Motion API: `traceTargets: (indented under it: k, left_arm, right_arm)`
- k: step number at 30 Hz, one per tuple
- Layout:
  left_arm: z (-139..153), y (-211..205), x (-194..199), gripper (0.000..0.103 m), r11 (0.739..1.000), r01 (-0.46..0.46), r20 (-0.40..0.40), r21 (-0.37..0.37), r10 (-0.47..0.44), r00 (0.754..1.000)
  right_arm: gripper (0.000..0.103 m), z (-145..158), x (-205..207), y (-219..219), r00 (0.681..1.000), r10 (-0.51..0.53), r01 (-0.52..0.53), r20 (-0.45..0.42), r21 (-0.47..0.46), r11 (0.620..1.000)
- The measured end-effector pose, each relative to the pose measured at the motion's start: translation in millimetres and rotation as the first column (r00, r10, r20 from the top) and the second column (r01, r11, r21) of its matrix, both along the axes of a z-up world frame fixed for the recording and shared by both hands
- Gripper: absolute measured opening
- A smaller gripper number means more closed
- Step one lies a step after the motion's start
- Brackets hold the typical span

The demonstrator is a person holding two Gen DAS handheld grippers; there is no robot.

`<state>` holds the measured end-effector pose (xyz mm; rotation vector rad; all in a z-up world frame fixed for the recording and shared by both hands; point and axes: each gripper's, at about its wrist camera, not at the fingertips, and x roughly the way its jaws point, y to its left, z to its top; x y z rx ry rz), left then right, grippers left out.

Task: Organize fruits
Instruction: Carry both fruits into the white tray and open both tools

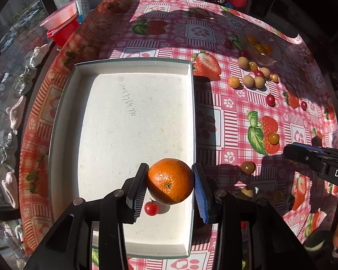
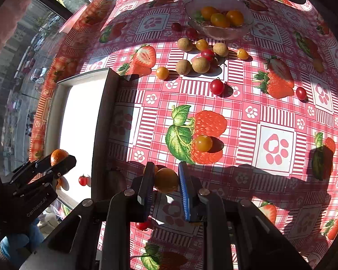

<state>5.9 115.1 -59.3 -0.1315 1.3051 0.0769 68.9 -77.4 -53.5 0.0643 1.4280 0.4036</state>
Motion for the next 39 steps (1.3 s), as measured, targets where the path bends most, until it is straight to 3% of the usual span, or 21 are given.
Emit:
traceTargets:
  k: [11, 22, 24, 26, 27, 31, 32, 34, 36, 39]
  left_arm:
    - [-28.1, 66.2, -9.0, 0.041, 0.995, -0.071, -0.058, 0.063, 0.075, 0.996]
    - [-57.9, 79.7, -5.2, 0.042, 0.995, -0.062, -0.103, 0.079, 0.070, 0.992]
    - [-61.3, 78.8, -5.4, 0.047, 0.995, -0.060, -0.112, 0.083, 0.069, 0.991]
    - [-62.7, 78.9, -6.5, 0.067, 0.994, -0.060, -0.106, 0.091, 0.070, 0.992]
    - [-62.7, 78.3, -7.0, 0.071, 0.994, -0.060, -0.102, 0.097, 0.069, 0.992]
    - [-65.0, 74.2, -6.6, 0.074, 0.992, -0.044, -0.110, 0.117, 0.057, 0.992]
    - [-65.4, 73.7, -6.8, 0.081, 0.992, -0.046, -0.107, 0.119, 0.059, 0.993]
    - [-66.5, 73.3, -7.2, 0.093, 0.990, -0.058, -0.107, 0.128, 0.072, 0.992]
    - [-66.8, 71.5, -7.2, 0.093, 0.990, -0.064, -0.105, 0.125, 0.078, 0.991]
    - [-69.8, 77.0, -9.2, 0.094, 0.991, -0.094, -0.120, 0.095, 0.105, 0.987]
  right_arm:
    - [0.023, -8.0, -1.3, 112.3, 0.985, 0.173, -0.173, -0.006, 0.039, 0.984]
    - [0.023, -46.8, 4.4, 176.3, 0.964, 0.261, -0.263, -0.057, -0.030, 0.964]
    - [0.024, -52.7, 5.9, 179.9, 0.962, 0.266, -0.269, -0.067, -0.044, 0.962]
    - [0.024, -57.5, 6.8, 183.9, 0.960, 0.271, -0.275, -0.072, -0.058, 0.960]
    - [0.024, -59.2, 7.1, 185.0, 0.959, 0.274, -0.278, -0.075, -0.062, 0.958]
    - [0.024, -65.4, 5.7, 190.0, 0.955, 0.285, -0.292, -0.082, -0.076, 0.954]
    - [0.024, -66.5, 5.8, 192.1, 0.954, 0.288, -0.294, -0.081, -0.076, 0.953]
    - [0.034, -66.9, 6.4, 194.6, 0.952, 0.294, -0.300, -0.087, -0.061, 0.952]
    - [0.071, -67.0, 7.6, 200.6, 0.950, 0.298, -0.303, -0.094, -0.045, 0.952]
    - [0.080, -67.4, 8.8, 210.8, 0.952, 0.292, -0.297, -0.088, -0.041, 0.954]
